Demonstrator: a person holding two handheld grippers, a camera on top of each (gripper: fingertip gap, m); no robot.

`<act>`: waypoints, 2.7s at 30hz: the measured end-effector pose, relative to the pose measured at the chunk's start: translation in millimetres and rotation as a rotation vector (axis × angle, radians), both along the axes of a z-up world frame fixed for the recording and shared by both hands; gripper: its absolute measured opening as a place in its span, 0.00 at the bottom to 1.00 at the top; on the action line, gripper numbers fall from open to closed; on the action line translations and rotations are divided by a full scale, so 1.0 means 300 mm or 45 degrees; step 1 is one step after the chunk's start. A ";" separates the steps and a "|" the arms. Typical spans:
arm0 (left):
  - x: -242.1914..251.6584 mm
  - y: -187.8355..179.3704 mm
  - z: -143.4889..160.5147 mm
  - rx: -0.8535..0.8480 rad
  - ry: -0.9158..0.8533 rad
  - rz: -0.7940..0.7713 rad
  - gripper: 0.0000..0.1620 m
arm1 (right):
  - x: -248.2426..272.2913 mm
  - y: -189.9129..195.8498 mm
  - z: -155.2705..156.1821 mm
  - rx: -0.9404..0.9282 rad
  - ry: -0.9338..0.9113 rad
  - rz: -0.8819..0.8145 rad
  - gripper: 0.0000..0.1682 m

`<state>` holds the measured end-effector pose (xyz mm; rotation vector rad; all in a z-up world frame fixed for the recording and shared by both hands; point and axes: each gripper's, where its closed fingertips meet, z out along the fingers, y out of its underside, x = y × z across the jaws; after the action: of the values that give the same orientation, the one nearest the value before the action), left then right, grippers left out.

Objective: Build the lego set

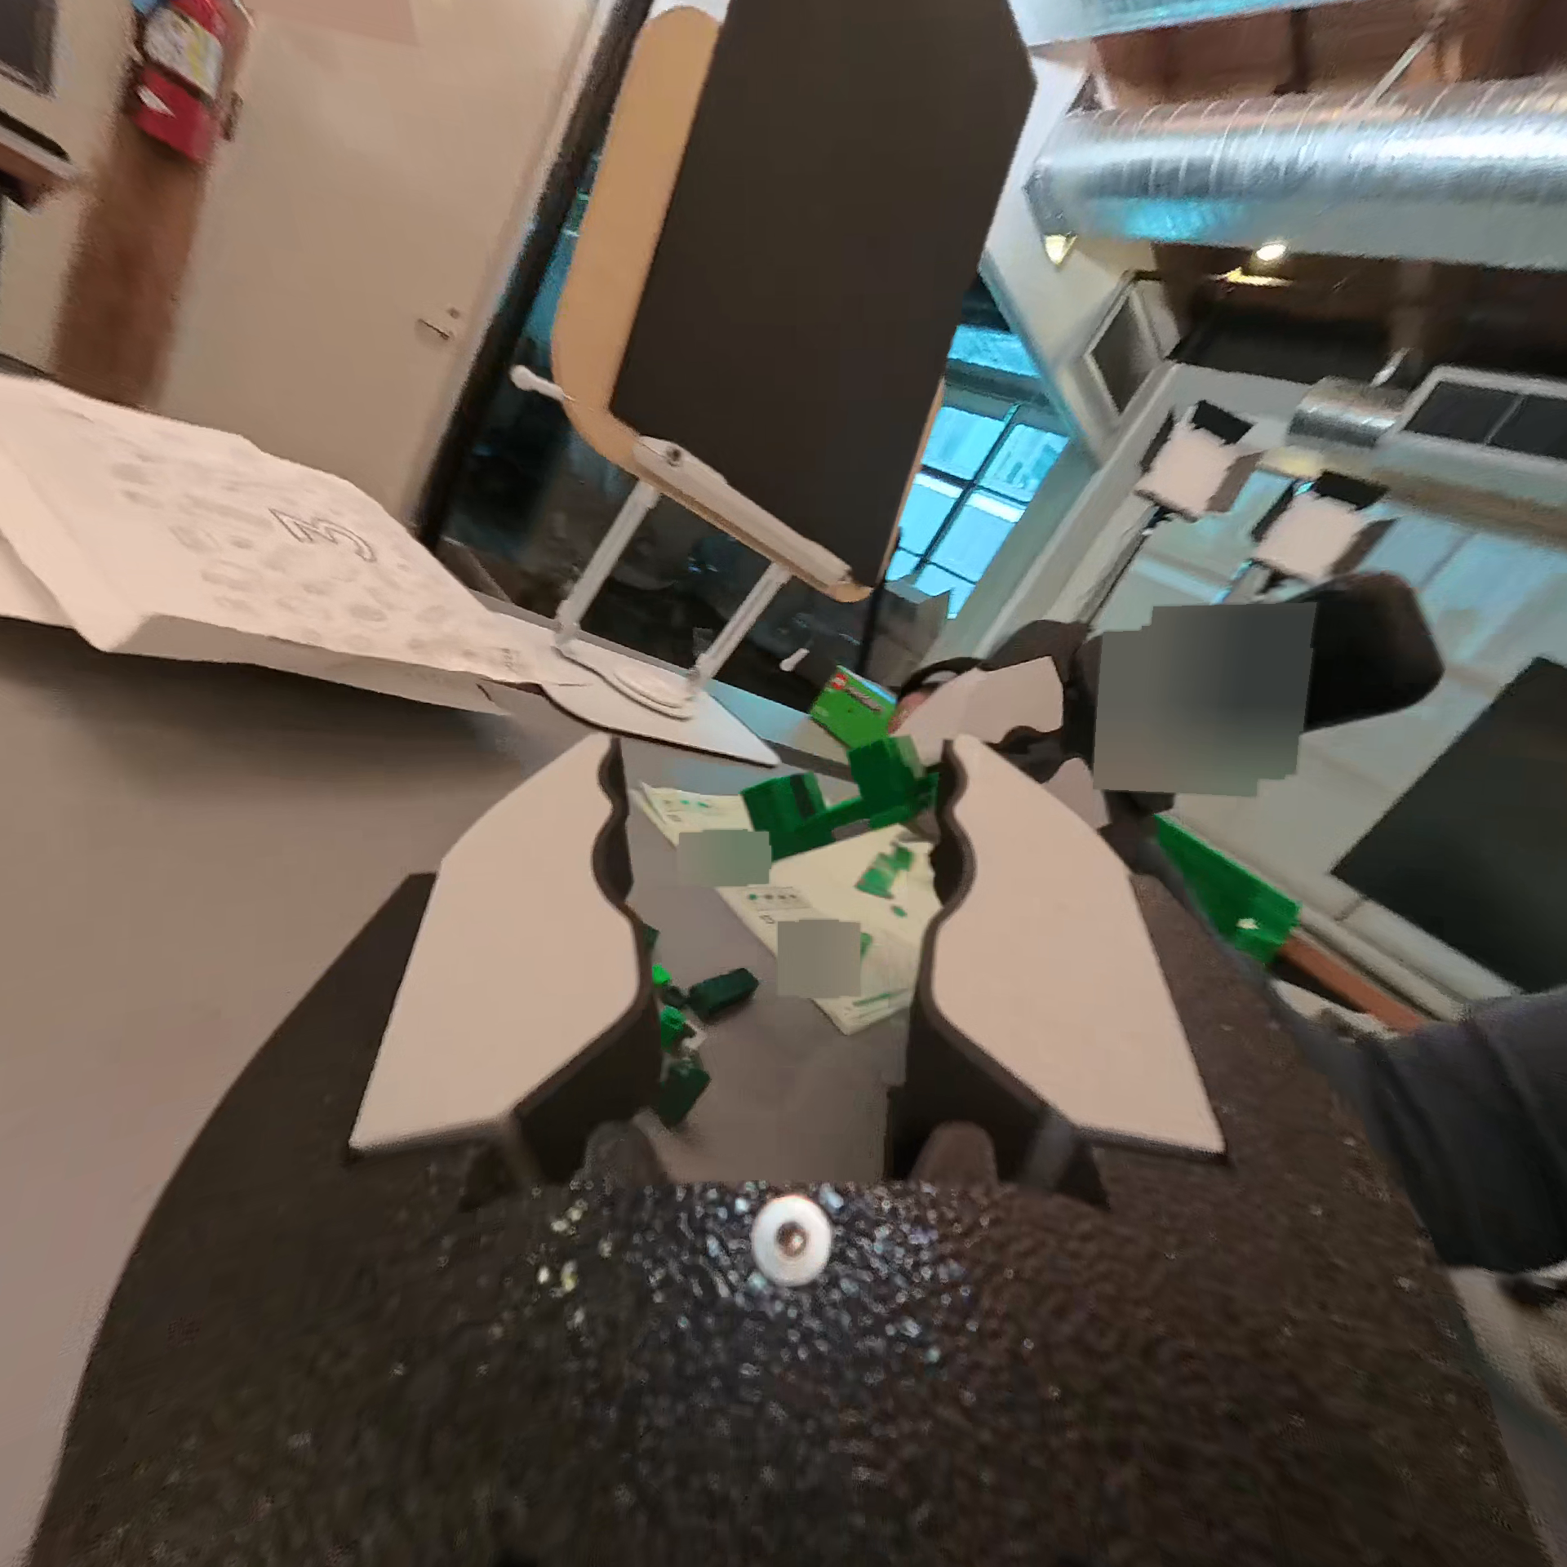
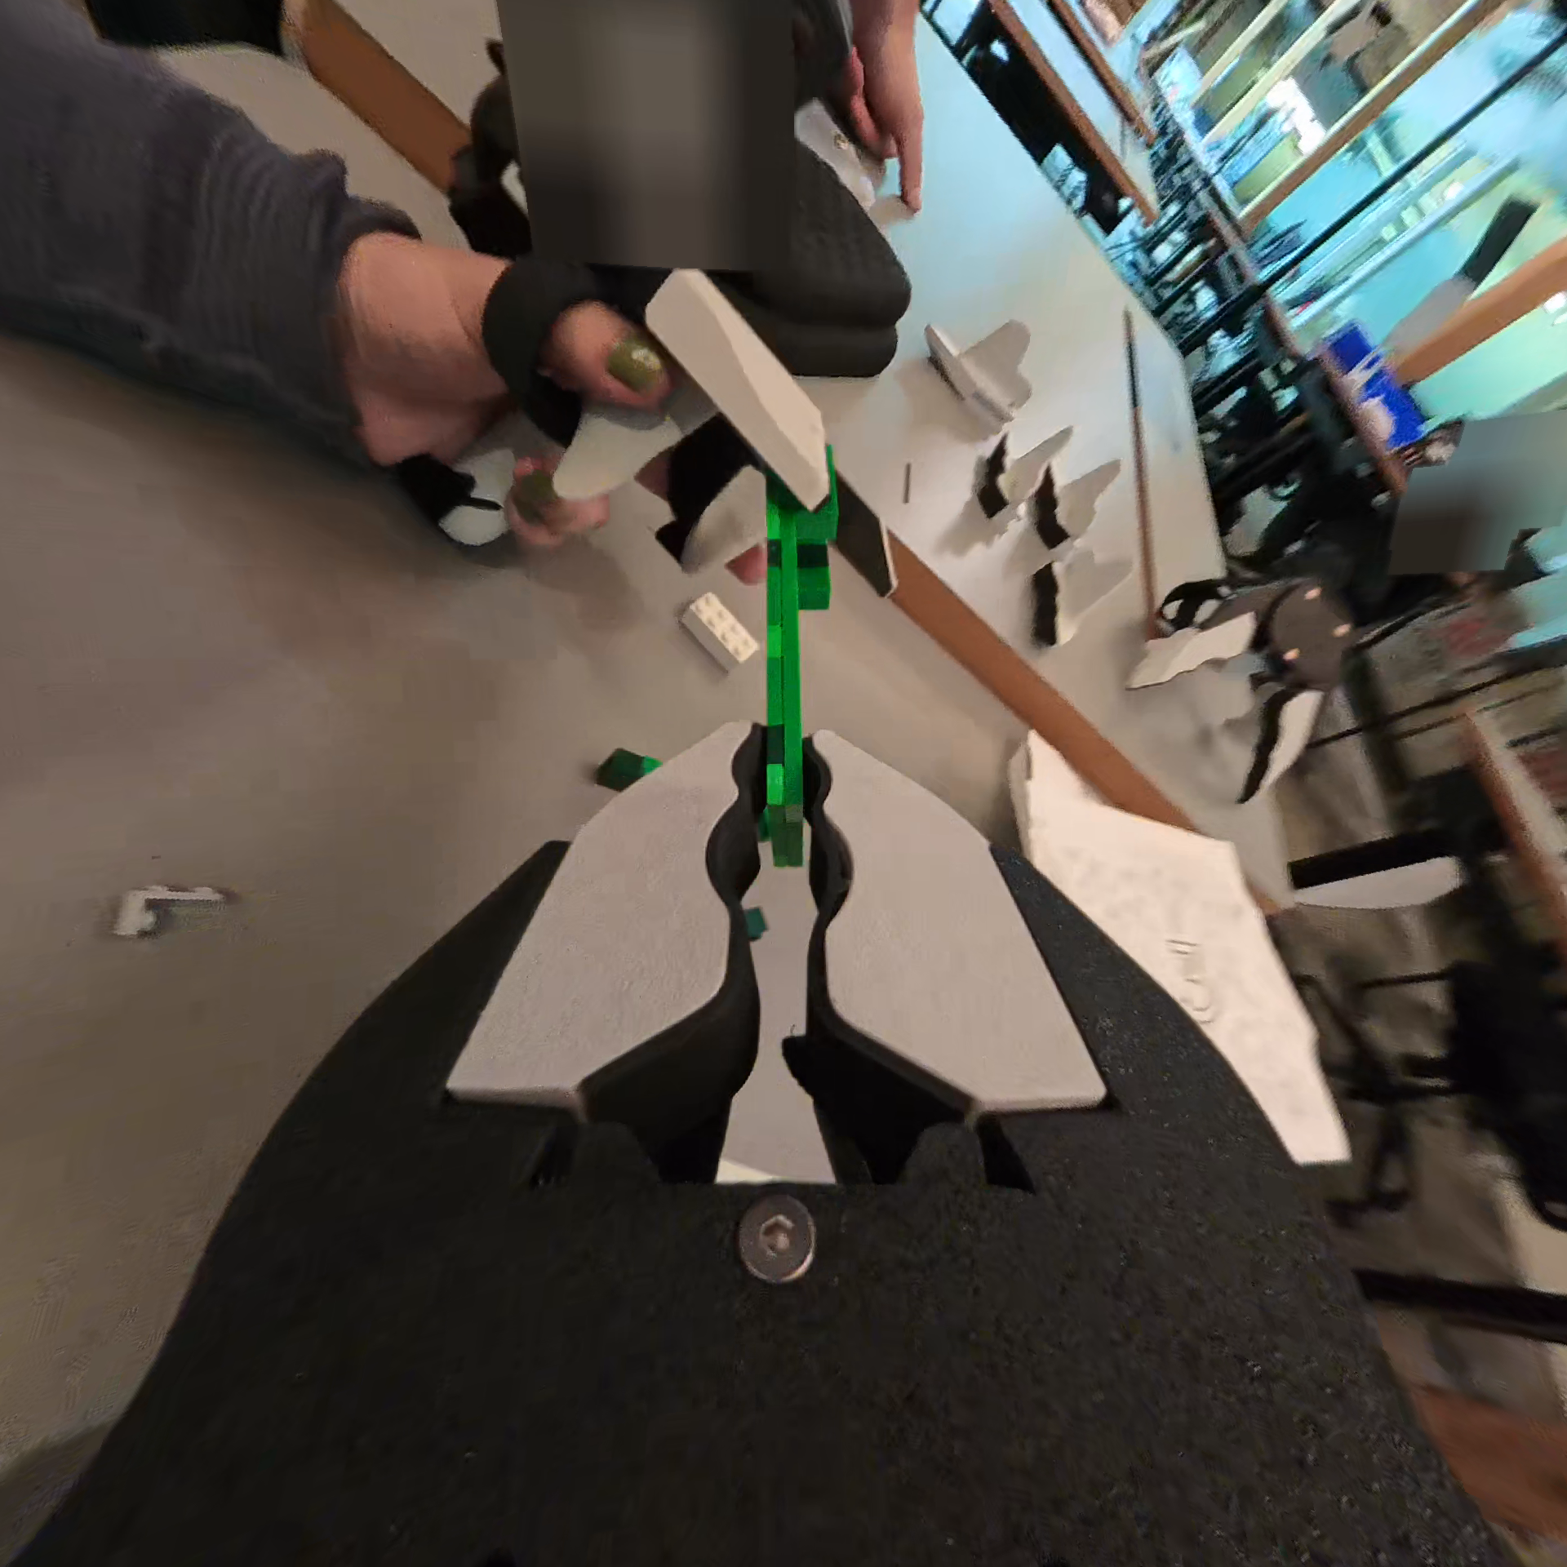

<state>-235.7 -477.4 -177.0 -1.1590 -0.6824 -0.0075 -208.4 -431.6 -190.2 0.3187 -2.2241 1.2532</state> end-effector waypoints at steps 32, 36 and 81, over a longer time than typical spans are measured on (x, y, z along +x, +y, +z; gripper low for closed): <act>0.088 -0.032 0.111 0.216 0.363 -0.093 0.22 | 0.033 -0.022 0.123 -0.371 -0.270 0.045 0.28; 0.123 0.013 0.106 -0.015 0.594 -0.006 0.23 | 0.038 -0.011 0.108 -0.310 -0.375 0.028 0.30; 0.097 0.107 0.005 -0.549 0.667 0.127 0.26 | -0.095 -0.060 0.040 0.196 1.163 -0.308 0.04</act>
<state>-206.4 -445.3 -175.6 -1.4595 -0.2750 0.5330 -237.0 -449.5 -178.3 0.5321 -1.4976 0.6083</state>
